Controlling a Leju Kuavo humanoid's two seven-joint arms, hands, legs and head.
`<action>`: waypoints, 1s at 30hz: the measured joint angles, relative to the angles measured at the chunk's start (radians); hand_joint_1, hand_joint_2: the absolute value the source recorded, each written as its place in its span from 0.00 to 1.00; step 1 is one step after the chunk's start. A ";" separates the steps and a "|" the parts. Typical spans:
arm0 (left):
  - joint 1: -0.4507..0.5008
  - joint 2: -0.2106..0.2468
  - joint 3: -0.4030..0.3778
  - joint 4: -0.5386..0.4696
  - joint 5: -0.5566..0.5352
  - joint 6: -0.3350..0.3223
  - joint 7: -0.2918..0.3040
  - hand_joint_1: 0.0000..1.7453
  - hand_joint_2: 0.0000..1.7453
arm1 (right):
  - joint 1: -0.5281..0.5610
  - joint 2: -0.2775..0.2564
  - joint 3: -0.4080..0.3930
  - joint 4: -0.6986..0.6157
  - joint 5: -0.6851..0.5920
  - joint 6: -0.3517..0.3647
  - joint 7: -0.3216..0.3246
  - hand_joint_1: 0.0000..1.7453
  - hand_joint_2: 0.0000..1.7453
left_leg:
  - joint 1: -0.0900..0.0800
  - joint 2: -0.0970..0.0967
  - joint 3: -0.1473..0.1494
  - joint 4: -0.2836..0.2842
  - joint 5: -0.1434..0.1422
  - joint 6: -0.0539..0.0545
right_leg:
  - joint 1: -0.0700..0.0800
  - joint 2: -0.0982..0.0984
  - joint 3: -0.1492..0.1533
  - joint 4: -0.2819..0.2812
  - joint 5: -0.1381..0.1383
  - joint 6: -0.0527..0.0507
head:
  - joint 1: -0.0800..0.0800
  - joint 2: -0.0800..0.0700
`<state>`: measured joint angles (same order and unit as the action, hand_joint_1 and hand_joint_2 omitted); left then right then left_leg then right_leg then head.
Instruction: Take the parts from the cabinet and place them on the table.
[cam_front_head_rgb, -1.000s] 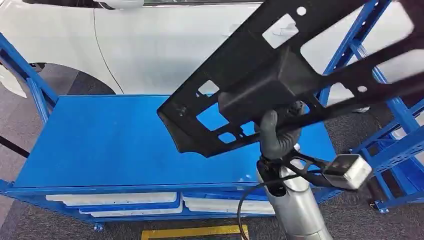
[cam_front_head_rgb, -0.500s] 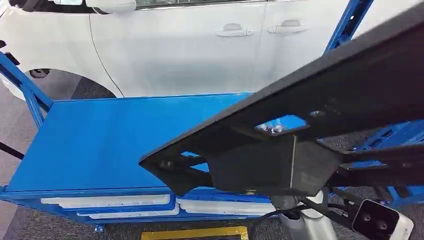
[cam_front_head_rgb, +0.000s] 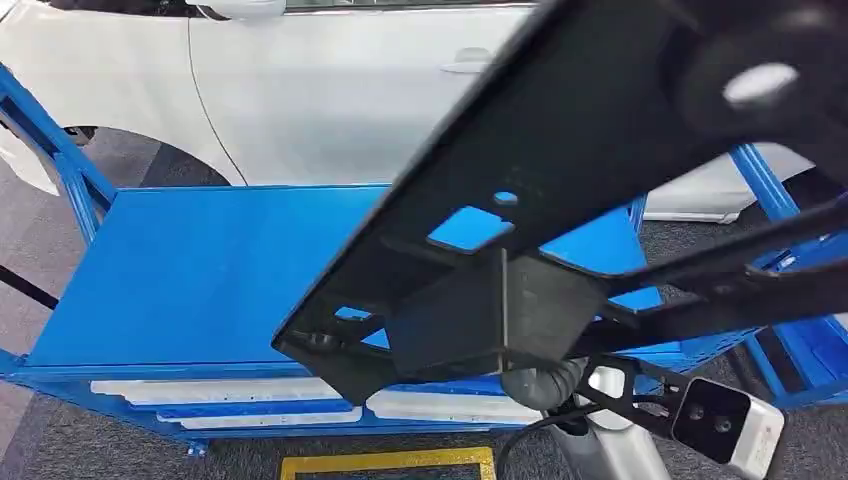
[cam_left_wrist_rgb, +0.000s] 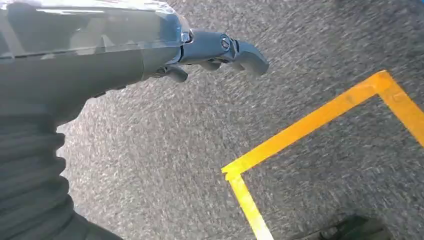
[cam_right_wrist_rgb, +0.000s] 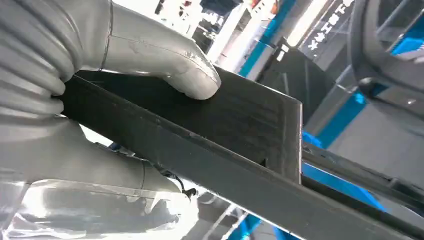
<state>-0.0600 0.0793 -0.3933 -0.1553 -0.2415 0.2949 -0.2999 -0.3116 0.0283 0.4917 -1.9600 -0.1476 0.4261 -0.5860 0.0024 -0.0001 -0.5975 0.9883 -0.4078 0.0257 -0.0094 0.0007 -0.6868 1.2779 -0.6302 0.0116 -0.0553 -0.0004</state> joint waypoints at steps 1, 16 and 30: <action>-0.001 0.000 0.000 0.000 0.000 0.000 0.003 0.00 1.00 | -0.009 -0.004 0.010 0.006 -0.003 -0.008 0.008 0.96 1.00 | 0.000 0.000 -0.009 0.001 0.007 -0.001 | -0.002 0.000 -0.007 0.038 -0.011 0.004 | 0.000 0.000; 0.004 0.002 -0.024 0.001 0.000 -0.017 -0.024 0.00 1.00 | -0.022 -0.021 0.166 0.050 0.058 -0.095 0.021 0.96 1.00 | 0.012 -0.004 -0.144 0.328 -0.175 -0.072 | 0.001 -0.003 0.110 -0.266 0.173 -0.052 | 0.000 0.000; -0.002 0.008 -0.034 0.002 0.000 -0.014 -0.027 0.00 1.00 | -0.046 -0.039 0.181 0.047 -0.021 -0.135 0.043 0.96 1.00 | 0.000 0.007 0.059 -0.019 -0.032 0.004 | 0.003 0.000 -0.028 -0.047 0.049 -0.002 | 0.000 0.000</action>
<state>-0.0618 0.0874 -0.4276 -0.1537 -0.2415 0.2812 -0.3269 -0.3579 -0.0107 0.6729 -1.9135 -0.1682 0.2907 -0.5428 0.0019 0.0064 -0.5385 0.9695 -0.4395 0.0298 -0.0064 0.0005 -0.7147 1.2311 -0.5816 0.0097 -0.0553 -0.0004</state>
